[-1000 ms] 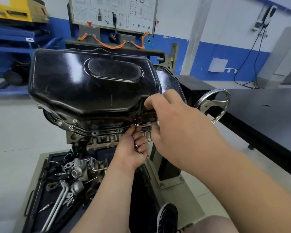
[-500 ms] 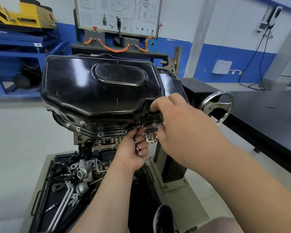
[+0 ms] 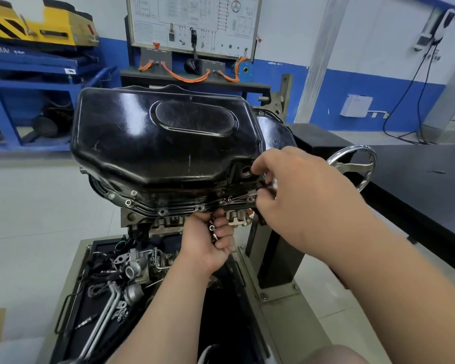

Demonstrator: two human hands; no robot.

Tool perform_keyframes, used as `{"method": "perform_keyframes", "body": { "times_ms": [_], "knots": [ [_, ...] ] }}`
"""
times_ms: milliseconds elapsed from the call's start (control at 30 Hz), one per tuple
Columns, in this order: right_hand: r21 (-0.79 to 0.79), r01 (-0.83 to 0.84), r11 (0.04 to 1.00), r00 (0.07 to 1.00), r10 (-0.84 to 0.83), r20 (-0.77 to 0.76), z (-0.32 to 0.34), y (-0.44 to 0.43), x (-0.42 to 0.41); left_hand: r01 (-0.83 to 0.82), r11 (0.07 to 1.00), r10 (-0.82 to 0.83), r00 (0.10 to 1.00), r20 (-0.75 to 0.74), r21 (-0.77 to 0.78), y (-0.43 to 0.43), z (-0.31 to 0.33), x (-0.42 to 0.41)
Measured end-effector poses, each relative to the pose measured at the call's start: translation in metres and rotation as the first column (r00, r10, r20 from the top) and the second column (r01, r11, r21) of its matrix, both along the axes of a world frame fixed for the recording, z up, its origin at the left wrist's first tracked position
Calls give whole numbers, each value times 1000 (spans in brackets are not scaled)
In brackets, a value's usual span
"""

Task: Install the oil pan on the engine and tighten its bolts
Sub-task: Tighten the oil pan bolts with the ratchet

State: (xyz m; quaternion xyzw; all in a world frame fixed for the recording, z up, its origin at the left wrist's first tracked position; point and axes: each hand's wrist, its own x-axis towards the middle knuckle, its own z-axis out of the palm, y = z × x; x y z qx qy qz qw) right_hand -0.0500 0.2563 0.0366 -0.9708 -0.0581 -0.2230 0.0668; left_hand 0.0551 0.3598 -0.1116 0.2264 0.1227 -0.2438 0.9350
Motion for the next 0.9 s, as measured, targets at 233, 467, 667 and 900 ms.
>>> {"method": "perform_keyframes", "body": {
  "times_ms": [233,467,667,900],
  "knots": [
    [122,-72,990,989,56,135,8,-13,-9,10,999,-13,999,-46,-49,-3,-2,-5],
    [213,-93,973,991,68,119,-6,-17,-14,103,994,-104,993,-59,-26,-3,-11,-15],
    [282,-113,953,990,84,111,-14,-12,-16,41,998,-45,996,-83,-52,6,-9,-21],
    [296,-154,943,986,125,114,-15,-7,-21,-23,996,28,998,-62,90,9,-11,-21]
  ]
}}
